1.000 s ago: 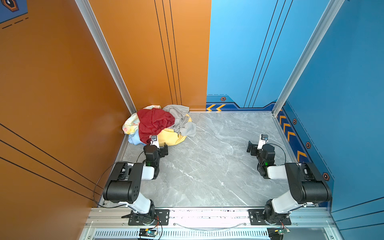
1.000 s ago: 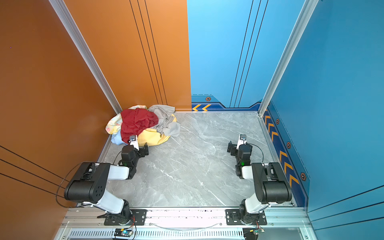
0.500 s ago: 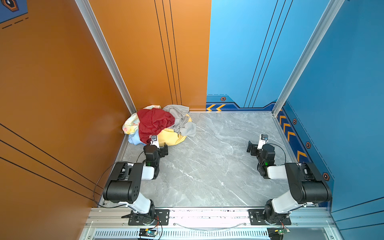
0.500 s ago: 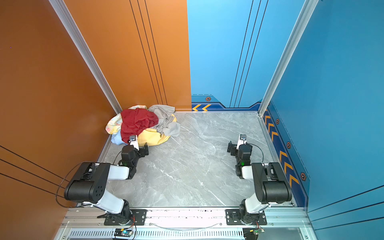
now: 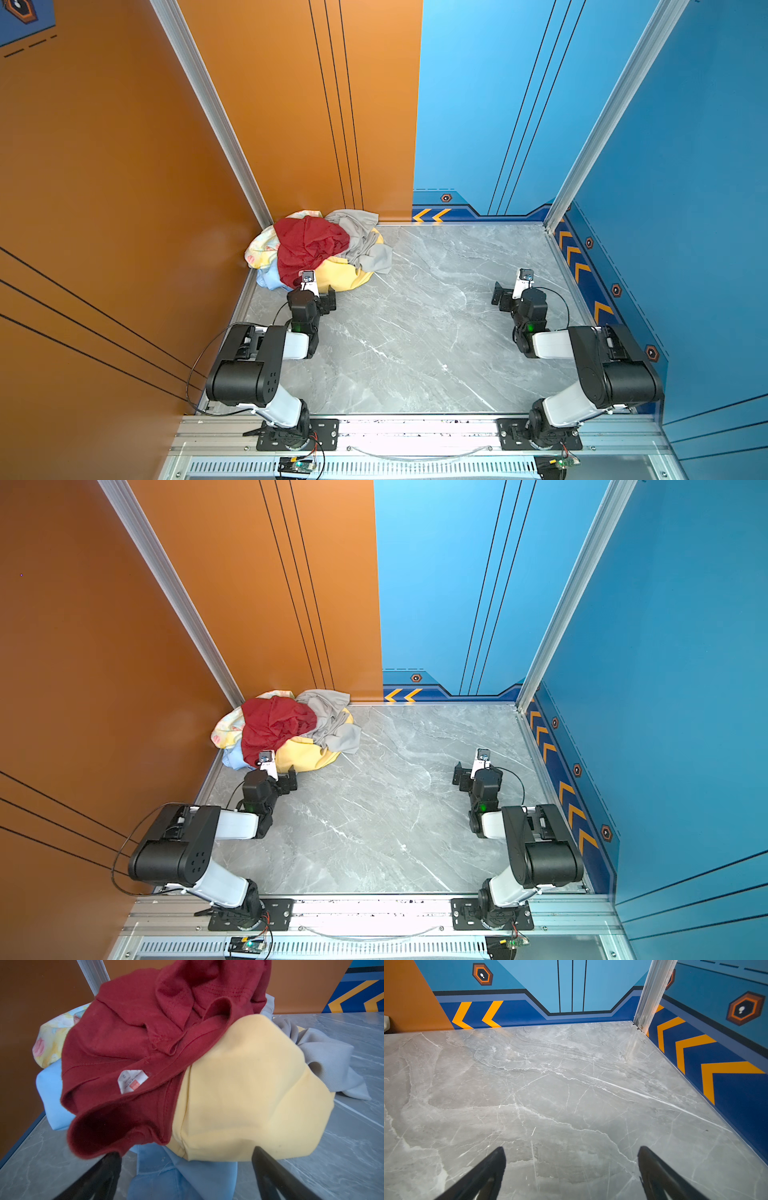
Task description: Pick out a specific cloth from the pile
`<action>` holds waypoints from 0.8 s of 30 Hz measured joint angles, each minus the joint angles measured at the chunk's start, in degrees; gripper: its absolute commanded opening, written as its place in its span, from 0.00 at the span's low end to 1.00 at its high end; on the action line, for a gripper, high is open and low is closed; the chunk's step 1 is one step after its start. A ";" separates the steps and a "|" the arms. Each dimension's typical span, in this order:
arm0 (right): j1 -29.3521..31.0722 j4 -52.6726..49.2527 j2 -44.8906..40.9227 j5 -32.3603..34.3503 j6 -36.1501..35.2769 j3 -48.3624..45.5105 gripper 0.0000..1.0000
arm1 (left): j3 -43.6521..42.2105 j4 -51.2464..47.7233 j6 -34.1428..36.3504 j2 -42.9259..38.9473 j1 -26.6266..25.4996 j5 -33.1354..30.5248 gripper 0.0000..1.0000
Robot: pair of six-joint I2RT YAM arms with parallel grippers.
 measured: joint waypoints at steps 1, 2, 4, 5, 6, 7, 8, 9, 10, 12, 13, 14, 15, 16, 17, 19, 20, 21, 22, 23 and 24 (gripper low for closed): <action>0.00 0.00 0.00 0.00 0.00 0.00 1.00 | 0.00 0.00 0.00 0.00 -0.02 0.00 0.98; 0.00 0.00 0.00 0.00 -0.02 0.00 1.00 | 0.00 0.00 0.00 0.00 -0.13 0.00 0.98; 0.00 0.00 0.00 0.00 -0.02 0.00 1.00 | 0.00 0.00 0.00 0.00 -0.24 0.00 0.98; 0.02 0.00 0.00 0.02 -0.02 0.00 1.00 | 0.00 0.00 0.00 0.00 -0.28 0.00 0.98; 0.13 0.00 0.00 0.07 -0.02 0.00 1.00 | 0.00 0.00 0.00 0.00 -0.28 0.00 0.98; 0.22 0.00 0.00 0.20 -0.04 0.00 1.00 | 0.00 0.00 0.00 0.00 -0.28 0.00 0.98; 0.33 0.02 0.00 0.37 -0.04 0.00 1.00 | 0.00 0.00 0.00 0.00 -0.28 0.00 0.98; 0.44 0.02 0.00 0.48 -0.04 -0.02 1.00 | 0.00 0.00 0.00 0.00 -0.28 0.00 0.98; 0.52 0.02 0.00 0.66 -0.04 -0.04 1.00 | 0.00 0.00 0.00 0.00 -0.28 -0.02 0.98; 0.72 0.02 -0.02 1.14 -0.07 -0.09 1.00 | 0.00 0.00 0.00 0.00 -0.33 -0.42 0.98; 0.74 0.02 -0.11 1.31 -0.07 -0.11 1.00 | 0.00 0.00 0.00 0.00 -0.39 -0.74 0.98; 0.76 0.00 -0.28 1.44 -0.07 -0.20 1.00 | 0.00 0.00 0.00 -0.07 -0.46 -1.11 0.98; 0.79 0.02 -0.48 1.49 -0.07 -0.31 1.00 | 0.00 -0.07 0.00 -0.17 -0.57 -1.44 0.98; 0.79 0.00 -0.83 1.49 -0.07 -0.46 1.00 | 0.00 -0.17 0.00 -0.48 -0.63 -1.68 0.98; 0.81 0.02 -1.18 1.49 -0.07 -0.59 1.00 | 0.00 -0.42 0.00 -0.92 -0.66 -1.95 0.98; 0.81 -0.02 -1.79 1.51 -0.07 -0.66 1.00 | 0.00 -0.92 0.00 -2.14 -0.66 -2.29 0.98; 0.87 -0.11 -2.19 1.53 -0.09 -0.66 1.00 | 0.00 -1.46 0.00 -3.04 -0.66 -2.43 0.98; 1.03 -0.37 -2.67 1.64 -0.15 -0.66 1.00 | 0.00 -2.03 0.00 -3.91 -0.68 -2.58 0.98; 1.33 -0.81 -3.17 2.01 -0.42 -0.66 1.00 | 0.00 -2.64 0.00 -4.92 -0.72 -2.78 0.98; 1.68 -1.16 -3.61 2.43 -0.61 -0.66 1.00 | 0.00 -3.45 0.00 -6.01 -0.83 -2.93 0.98; 2.12 -1.60 -3.98 2.86 -0.98 -0.61 1.00 | 0.00 -4.33 0.02 -7.06 -1.01 -3.06 0.98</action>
